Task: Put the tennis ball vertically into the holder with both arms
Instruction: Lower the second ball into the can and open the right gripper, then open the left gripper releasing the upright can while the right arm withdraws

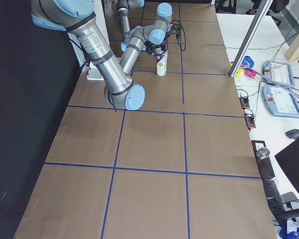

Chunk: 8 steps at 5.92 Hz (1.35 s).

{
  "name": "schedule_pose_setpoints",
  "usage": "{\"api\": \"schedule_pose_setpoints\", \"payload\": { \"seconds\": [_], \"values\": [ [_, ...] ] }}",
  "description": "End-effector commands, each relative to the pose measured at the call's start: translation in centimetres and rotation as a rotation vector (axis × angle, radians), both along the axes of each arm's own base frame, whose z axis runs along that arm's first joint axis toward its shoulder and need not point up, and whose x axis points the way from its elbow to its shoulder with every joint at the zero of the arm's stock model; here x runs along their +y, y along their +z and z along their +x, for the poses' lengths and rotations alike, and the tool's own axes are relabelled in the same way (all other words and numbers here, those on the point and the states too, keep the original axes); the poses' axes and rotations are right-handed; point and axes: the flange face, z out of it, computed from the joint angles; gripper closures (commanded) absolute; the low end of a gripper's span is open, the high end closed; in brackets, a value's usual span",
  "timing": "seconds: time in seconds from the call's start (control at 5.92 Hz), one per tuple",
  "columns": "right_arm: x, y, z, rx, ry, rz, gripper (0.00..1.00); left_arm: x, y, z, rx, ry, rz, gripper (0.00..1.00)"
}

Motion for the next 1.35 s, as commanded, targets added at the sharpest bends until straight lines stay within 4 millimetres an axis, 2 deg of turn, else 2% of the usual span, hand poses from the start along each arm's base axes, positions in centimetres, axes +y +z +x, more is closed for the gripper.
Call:
{"api": "schedule_pose_setpoints", "payload": {
  "seconds": [0.0,0.17,0.34,0.51,0.68,0.84,1.01,1.18],
  "values": [
    [-1.7,0.8,3.1,-0.003,0.025,-0.004,0.01,0.1,-0.8,-0.5,0.019,-0.001,0.006,0.01],
    [-3.7,2.1,6.0,-0.002,0.037,-0.026,0.01,0.1,-1.4,-1.9,0.044,-0.005,0.013,0.01],
    [-5.5,2.7,8.6,0.001,0.044,0.001,0.01,1.1,0.7,-4.7,0.046,0.0,0.009,0.01],
    [-7.0,3.0,10.6,0.006,0.081,-0.002,0.01,1.9,1.3,-7.3,0.062,0.002,0.014,0.01],
    [-7.9,4.1,12.0,0.019,0.108,-0.016,0.01,2.4,0.9,-9.3,0.093,0.004,0.018,0.01],
    [-9.4,6.1,14.7,0.042,0.133,0.001,0.01,2.5,0.3,-10.3,0.117,0.004,0.021,0.0],
    [-10.9,10.2,17.1,0.1,0.119,0.052,0.01,3.0,0.4,-12.1,0.132,0.001,0.021,0.0],
    [-12.6,13.7,19.5,0.144,0.108,0.08,0.01,2.8,0.0,-12.7,0.157,-0.045,-0.015,0.0]
  ]
}}
